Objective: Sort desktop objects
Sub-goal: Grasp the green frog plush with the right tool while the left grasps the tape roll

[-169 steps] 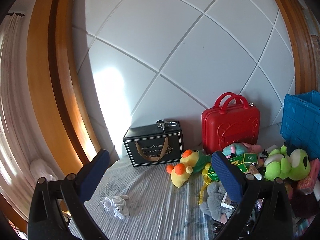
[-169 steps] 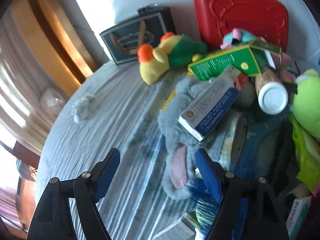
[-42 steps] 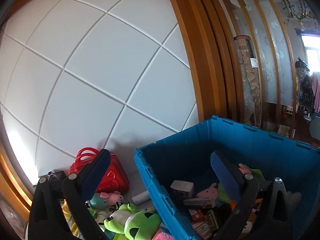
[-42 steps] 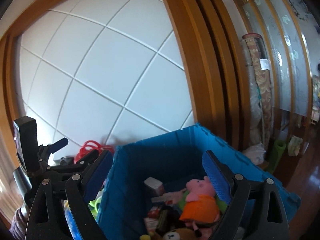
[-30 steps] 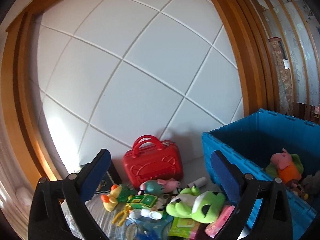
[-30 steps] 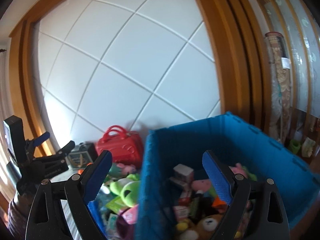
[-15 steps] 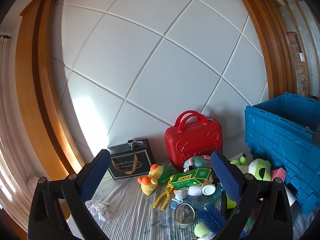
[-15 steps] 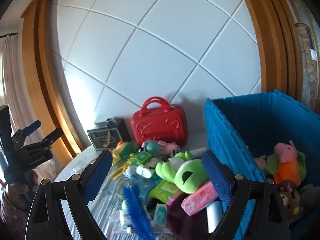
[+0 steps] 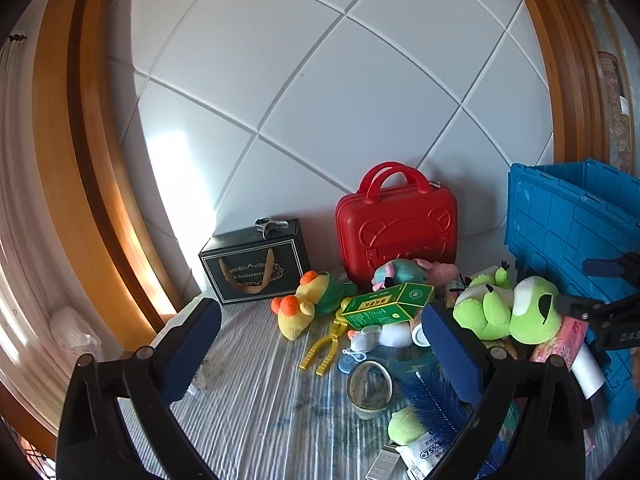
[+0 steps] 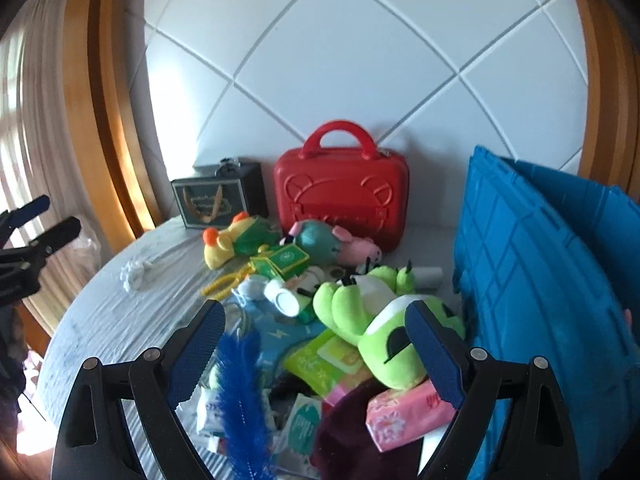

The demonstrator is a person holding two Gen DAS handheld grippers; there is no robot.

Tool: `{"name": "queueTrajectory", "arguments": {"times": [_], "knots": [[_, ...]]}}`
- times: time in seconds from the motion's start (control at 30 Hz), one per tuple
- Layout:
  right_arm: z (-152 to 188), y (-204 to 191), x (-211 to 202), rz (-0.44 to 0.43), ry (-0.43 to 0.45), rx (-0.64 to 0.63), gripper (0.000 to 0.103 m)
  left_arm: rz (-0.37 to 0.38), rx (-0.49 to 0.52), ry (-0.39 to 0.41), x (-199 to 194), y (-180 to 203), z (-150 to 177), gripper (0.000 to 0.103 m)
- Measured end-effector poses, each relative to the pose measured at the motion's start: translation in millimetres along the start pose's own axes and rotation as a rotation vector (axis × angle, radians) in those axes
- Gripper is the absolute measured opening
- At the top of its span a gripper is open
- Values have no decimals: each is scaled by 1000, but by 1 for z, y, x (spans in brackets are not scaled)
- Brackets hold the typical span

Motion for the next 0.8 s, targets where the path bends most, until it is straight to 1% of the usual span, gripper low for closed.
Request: {"name": "queueTrajectory", "arguments": {"times": [0.1, 0.17, 0.27, 0.33, 0.37, 0.4, 0.43, 0.5, 0.57, 0.63, 0.7, 0.8], "knots": [[15, 13, 44, -11, -70, -18, 92, 6, 7, -24, 5, 7, 9, 102], [20, 21, 72, -6, -100, -28, 91, 0, 19, -34, 9, 7, 16, 102], [27, 34, 112, -4, -162, -18, 80, -27, 41, -55, 16, 3, 31, 102], [33, 44, 136, 33, -218, -34, 71, -47, 61, -79, 23, -2, 44, 102], [36, 50, 146, 52, -241, -37, 68, -57, 69, -91, 28, -4, 50, 102], [39, 56, 156, 70, -265, -36, 62, -61, 74, -104, 33, -6, 57, 102], [42, 62, 163, 87, -285, -36, 60, -57, 77, -117, 38, -6, 63, 102], [47, 71, 172, 135, -312, -66, 60, -33, 81, -135, 52, -2, 74, 102], [48, 76, 178, 145, -329, -82, 60, -12, 88, -172, 70, 5, 87, 102], [48, 79, 181, 159, -344, -100, 60, 43, 98, -201, 91, 22, 101, 102], [47, 82, 185, 165, -356, -101, 60, 88, 132, -252, 116, 43, 119, 102], [46, 85, 184, 158, -347, -77, 61, 129, 154, -328, 154, 70, 145, 102]]}}
Point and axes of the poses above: each gripper's, at about its wrist camera, not at the fingertips, and x roughly the way its jaws point, y to its right, z to its underside, the point moved 10 cm from there along x, roughly the way its jaws point, and after that the axes turned 13 degrees about -z, right-handed, at the moved point
